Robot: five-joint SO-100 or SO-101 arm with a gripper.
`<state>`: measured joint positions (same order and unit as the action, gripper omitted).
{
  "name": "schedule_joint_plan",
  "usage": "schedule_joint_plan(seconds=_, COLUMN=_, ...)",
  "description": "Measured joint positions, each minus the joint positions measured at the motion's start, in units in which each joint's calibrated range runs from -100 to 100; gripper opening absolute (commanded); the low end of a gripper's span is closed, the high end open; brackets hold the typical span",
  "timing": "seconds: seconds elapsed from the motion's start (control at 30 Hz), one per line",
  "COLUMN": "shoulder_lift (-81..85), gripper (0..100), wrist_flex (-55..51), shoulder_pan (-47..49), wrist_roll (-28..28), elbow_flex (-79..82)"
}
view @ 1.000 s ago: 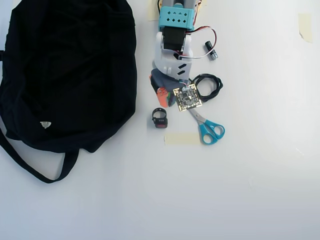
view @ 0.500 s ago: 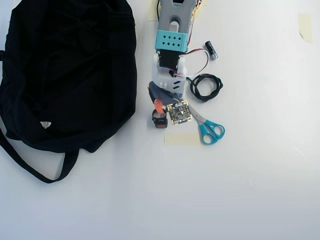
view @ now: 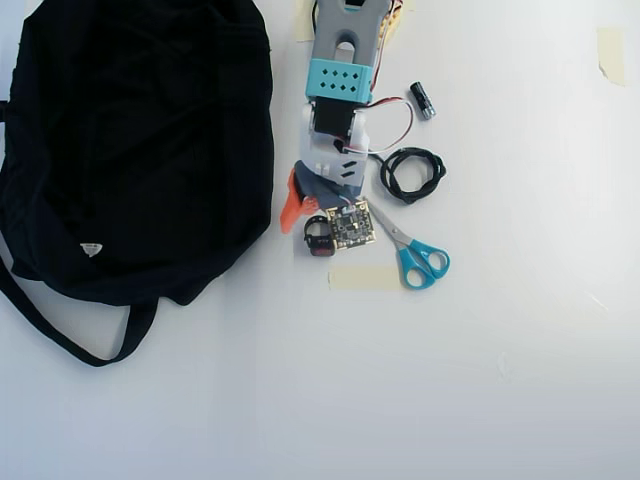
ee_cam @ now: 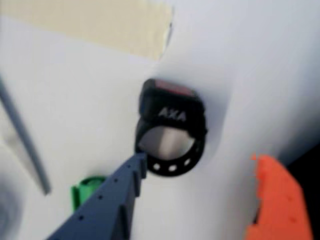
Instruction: Put the bike light into the black bag
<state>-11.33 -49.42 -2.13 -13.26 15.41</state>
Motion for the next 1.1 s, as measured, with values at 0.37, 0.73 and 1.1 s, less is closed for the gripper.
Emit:
schedule_joint_plan(seconds=0.37, shoulder_lift=0.00, gripper=33, wrist_flex=-1.46, shoulder_pan=-0.88, wrist_roll=0.00, elbow_flex=0.00)
schedule_joint_plan(seconds=0.73, shoulder_lift=0.00, gripper=33, wrist_flex=-1.46, shoulder_pan=-1.84, wrist_roll=-0.54, elbow_flex=-1.65)
schedule_joint_plan(seconds=1.1, shoulder_lift=0.00, gripper=26, wrist_flex=-1.46, shoulder_pan=-2.79, wrist_roll=-1.37, elbow_flex=-1.65)
